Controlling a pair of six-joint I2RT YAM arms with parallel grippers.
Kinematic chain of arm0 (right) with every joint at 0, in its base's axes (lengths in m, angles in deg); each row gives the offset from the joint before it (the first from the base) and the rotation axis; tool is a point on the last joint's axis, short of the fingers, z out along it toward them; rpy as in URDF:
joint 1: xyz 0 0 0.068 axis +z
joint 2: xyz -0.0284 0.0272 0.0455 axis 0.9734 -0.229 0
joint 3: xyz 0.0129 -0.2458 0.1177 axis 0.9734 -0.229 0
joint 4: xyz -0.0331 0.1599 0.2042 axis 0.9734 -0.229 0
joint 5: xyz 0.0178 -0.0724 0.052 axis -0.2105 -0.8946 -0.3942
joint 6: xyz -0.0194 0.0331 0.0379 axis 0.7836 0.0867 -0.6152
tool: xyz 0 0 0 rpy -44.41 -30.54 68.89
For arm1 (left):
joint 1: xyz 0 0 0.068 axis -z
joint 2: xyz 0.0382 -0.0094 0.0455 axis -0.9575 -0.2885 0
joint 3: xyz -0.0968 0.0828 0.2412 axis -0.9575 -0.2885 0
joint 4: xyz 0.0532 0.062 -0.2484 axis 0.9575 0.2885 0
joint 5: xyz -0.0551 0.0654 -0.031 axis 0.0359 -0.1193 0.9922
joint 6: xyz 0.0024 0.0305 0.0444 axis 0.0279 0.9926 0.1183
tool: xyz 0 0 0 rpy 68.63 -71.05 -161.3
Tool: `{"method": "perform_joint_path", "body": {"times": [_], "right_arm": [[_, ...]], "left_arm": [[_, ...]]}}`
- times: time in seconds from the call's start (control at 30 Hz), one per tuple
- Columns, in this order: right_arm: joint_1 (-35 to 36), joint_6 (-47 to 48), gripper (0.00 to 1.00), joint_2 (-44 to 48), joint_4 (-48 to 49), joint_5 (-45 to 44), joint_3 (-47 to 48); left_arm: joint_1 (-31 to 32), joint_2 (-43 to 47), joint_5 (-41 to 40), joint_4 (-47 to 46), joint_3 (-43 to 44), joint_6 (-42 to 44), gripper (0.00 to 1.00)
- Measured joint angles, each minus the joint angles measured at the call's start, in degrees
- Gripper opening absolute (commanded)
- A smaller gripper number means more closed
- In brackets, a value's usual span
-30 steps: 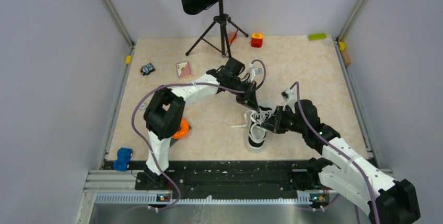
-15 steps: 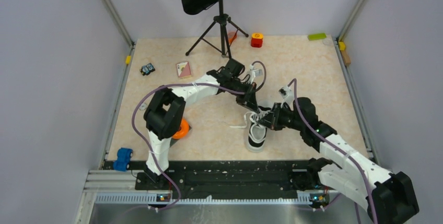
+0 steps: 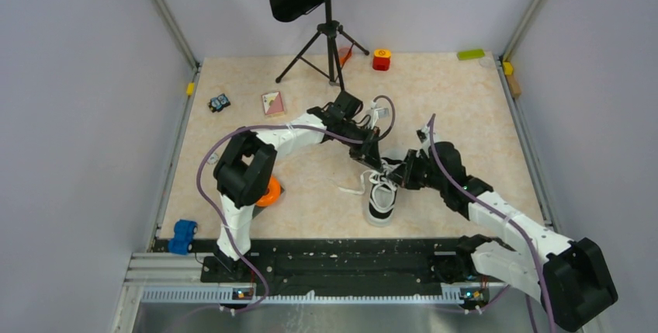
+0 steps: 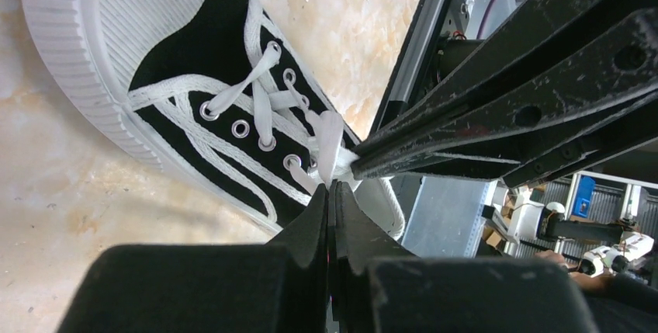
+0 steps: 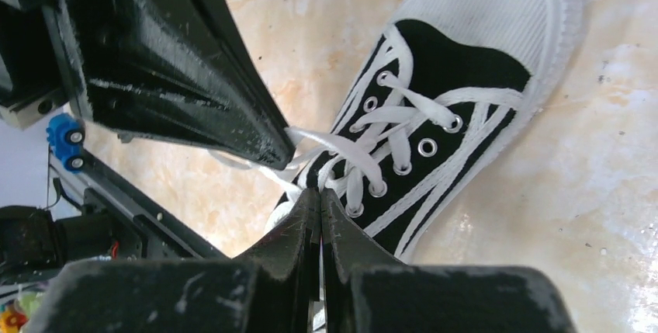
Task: Tie the shoes
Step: Cross the shoelace with the shoelace.
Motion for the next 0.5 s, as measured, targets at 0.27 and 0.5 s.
{"method": "perform_joint_path", "body": {"times": [0.27,0.5], "right_arm": [[0.00,-0.35,0.00,-2.14,-0.83,-2.86,2.51],[0.00,-0.87,0.00,-2.47,-0.52,-3.74,2.67]], "left_arm": [[0.11,0.00,0.42,0.04,-0.55,0.04,0.00],[0.11,0.04,0.94,0.07,-0.55,0.04,0.00]]}}
